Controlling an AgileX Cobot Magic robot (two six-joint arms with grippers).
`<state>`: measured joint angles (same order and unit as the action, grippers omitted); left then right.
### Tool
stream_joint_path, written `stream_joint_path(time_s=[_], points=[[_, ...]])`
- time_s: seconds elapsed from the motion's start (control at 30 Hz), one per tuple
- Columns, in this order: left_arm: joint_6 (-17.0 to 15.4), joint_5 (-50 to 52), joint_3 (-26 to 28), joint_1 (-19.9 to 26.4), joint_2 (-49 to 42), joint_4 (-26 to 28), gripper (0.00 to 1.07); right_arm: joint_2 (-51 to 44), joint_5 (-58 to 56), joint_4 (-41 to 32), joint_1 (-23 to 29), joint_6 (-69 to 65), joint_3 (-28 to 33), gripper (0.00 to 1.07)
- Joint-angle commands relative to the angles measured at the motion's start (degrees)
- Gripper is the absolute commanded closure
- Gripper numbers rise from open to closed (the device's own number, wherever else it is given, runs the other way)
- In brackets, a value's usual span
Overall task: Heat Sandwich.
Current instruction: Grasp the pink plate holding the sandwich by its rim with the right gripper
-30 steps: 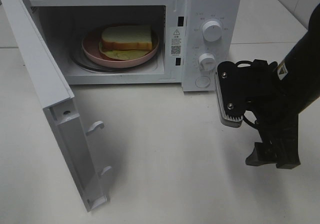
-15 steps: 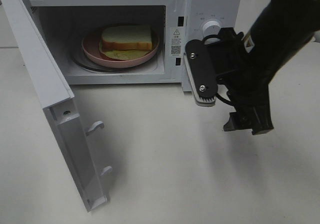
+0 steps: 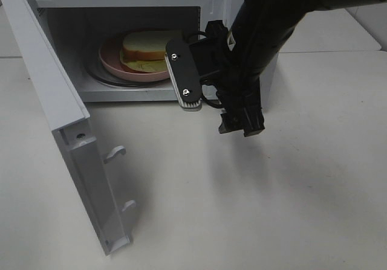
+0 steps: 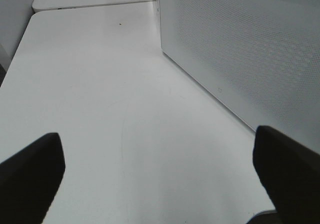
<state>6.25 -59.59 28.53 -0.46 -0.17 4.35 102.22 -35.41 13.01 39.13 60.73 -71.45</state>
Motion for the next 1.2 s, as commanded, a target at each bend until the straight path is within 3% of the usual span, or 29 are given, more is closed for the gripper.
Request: stream_joint_path(time_s=[0.03,1.2], points=[[-0.4,0.11,-0.17,-0.17,-1.55,0.46,0.09,2.23,1.32,0.23,0.29,0.97,-2.52,0.17],[-0.4,0.11,-0.17,-0.17,-1.55,0.4,0.09,25.32,4.93,-0.29,0.17,1.78,-29.45,0.21]])
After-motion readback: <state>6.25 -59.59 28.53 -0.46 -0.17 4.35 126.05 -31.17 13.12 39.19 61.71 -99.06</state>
